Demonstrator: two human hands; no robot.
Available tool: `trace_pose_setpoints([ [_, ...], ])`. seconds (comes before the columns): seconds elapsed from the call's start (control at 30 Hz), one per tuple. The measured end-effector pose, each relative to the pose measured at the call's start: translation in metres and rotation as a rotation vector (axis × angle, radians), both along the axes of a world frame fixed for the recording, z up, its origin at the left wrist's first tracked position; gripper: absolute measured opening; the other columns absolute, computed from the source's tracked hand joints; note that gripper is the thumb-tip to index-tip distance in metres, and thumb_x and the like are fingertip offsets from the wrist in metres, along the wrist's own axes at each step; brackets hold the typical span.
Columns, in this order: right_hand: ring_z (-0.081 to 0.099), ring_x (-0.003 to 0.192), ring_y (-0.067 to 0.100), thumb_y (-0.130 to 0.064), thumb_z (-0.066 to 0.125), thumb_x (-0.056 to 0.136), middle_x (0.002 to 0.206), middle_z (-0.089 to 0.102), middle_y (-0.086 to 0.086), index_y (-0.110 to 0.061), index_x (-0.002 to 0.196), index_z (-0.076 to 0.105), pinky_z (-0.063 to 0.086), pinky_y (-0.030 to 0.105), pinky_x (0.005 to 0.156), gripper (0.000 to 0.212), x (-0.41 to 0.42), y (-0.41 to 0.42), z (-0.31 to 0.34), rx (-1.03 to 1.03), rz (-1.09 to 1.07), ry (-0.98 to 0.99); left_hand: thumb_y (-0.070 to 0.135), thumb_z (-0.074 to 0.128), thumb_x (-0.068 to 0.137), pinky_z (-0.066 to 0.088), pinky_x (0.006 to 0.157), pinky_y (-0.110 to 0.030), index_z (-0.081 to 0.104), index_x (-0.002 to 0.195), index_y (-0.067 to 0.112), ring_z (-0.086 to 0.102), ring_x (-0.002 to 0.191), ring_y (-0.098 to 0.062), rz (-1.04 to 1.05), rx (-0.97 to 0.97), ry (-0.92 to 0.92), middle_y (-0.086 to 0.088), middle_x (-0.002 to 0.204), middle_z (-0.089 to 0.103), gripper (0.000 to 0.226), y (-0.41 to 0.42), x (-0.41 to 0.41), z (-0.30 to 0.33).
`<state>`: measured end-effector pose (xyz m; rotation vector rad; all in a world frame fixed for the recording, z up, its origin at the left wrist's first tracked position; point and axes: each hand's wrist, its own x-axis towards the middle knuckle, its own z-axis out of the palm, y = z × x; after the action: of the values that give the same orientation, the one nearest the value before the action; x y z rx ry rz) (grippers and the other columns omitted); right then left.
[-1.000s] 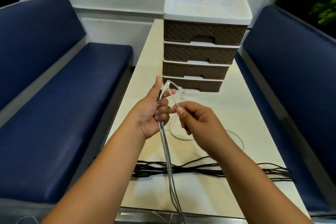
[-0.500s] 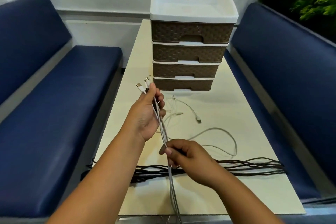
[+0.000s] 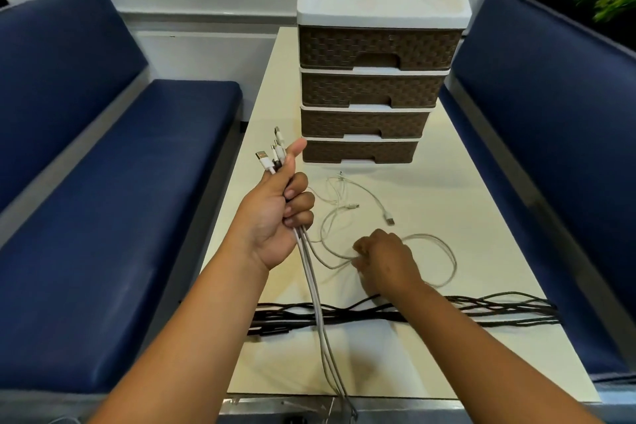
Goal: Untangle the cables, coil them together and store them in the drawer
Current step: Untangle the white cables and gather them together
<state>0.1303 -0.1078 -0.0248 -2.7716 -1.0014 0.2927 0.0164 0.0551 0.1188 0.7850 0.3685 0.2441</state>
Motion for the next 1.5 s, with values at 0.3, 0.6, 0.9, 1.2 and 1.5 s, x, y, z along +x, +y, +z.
trace_pose_setpoints([
  [0.3, 0.056, 0.093, 0.026, -0.009, 0.045, 0.093, 0.096, 0.064, -0.001, -0.018, 0.1, 0.054, 0.036, 0.036, 0.08, 0.014, 0.0, -0.003, 0.022, 0.199, 0.021, -0.011, 0.031, 0.042, 0.103, 0.013, 0.042, -0.016, 0.058, 0.131, 0.027, 0.016, 0.047, -0.004, 0.015, -0.007, 0.013, 0.007, 0.059, 0.024, 0.032, -0.006, -0.011, 0.002],
  [0.6, 0.057, 0.071, 0.014, -0.012, 0.042, 0.103, 0.074, 0.06, -0.001, -0.017, 0.096, 0.056, 0.047, 0.033, 0.081, 0.016, 0.015, -0.02, 0.123, 1.365, -0.169, 0.953, 0.031, 0.042, 0.103, 0.012, 0.043, -0.016, 0.058, 0.13, 0.026, 0.018, 0.045, -0.003, 0.026, -0.024, -0.009, 0.008, 0.058, 0.025, 0.032, -0.023, -0.02, 0.011],
  [0.9, 0.054, 0.072, 0.02, -0.007, 0.036, 0.103, 0.073, 0.052, 0.004, -0.013, 0.094, 0.055, 0.043, 0.043, 0.091, 0.022, -0.009, -0.066, 0.151, 1.519, 0.051, 1.104, 0.03, 0.043, 0.103, 0.012, 0.042, -0.016, 0.059, 0.129, 0.022, 0.019, 0.043, -0.002, 0.028, -0.024, -0.004, 0.008, 0.058, 0.023, 0.032, -0.053, -0.027, 0.017],
  [1.2, 0.053, 0.067, 0.021, -0.013, 0.053, 0.096, 0.068, 0.05, 0.007, -0.004, 0.1, 0.051, 0.05, 0.047, 0.091, 0.01, -0.06, -0.143, 0.16, 1.095, 0.152, 1.002, 0.033, 0.04, 0.103, 0.012, 0.038, -0.015, 0.06, 0.107, 0.021, 0.02, 0.039, -0.002, -0.048, 0.054, -0.015, 0.009, 0.055, 0.023, 0.023, -0.093, -0.047, 0.032],
  [1.5, 0.067, 0.076, 0.027, -0.016, 0.051, 0.101, 0.077, 0.064, 0.016, -0.005, 0.1, 0.054, 0.052, 0.04, 0.08, 0.011, -0.099, -0.198, 0.124, 0.508, 0.132, 1.013, 0.035, 0.037, 0.103, 0.007, 0.039, -0.017, 0.048, 0.078, 0.023, 0.008, 0.044, -0.005, -0.089, 0.174, -0.115, 0.008, 0.051, 0.021, 0.03, -0.138, -0.077, 0.067],
])
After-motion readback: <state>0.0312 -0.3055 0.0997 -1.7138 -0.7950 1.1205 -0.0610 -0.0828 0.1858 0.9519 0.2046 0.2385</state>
